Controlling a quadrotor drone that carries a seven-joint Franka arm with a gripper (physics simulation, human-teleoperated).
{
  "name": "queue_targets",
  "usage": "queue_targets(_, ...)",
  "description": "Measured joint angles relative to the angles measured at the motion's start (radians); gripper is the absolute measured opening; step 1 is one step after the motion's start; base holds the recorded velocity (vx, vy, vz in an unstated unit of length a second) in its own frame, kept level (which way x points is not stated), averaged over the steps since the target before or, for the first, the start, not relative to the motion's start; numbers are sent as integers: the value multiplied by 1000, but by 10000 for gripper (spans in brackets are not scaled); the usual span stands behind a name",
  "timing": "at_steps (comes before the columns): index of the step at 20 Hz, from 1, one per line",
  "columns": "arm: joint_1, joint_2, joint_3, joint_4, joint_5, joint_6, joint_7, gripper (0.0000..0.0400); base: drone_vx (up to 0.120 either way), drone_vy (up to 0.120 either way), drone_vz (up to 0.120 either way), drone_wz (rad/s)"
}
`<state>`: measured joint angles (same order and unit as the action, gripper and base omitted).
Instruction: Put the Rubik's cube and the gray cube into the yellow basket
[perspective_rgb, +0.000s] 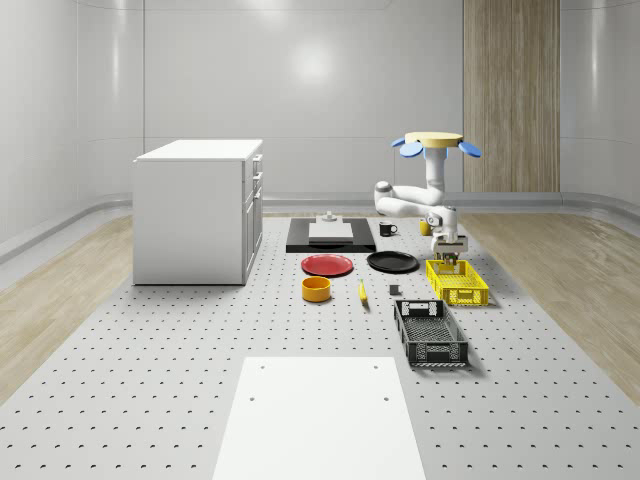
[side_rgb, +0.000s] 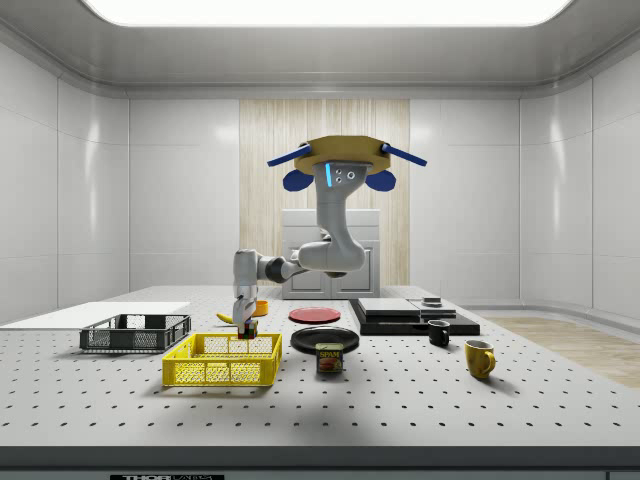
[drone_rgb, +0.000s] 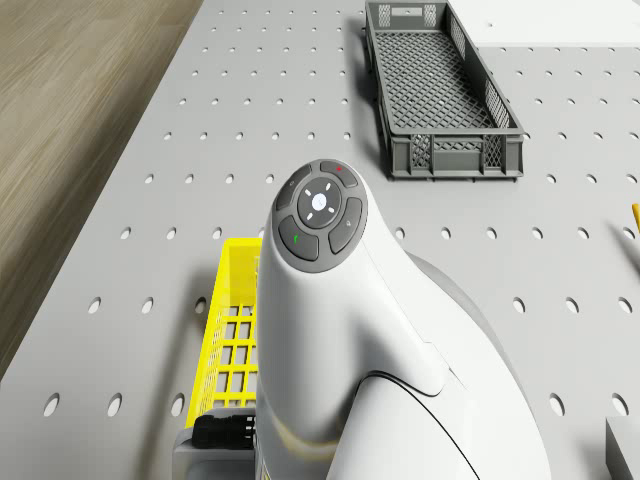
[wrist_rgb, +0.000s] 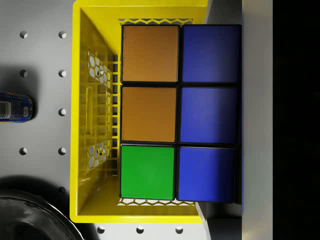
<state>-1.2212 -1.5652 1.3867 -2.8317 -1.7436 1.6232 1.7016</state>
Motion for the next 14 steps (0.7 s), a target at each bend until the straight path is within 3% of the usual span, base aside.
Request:
queue_targets(5,-1,-3,-2,1,-1,4,0,323,0,0,-120,0)
queue_targets(14,-17,-7,-102,22,-93,44,2,322,0,0,0,0)
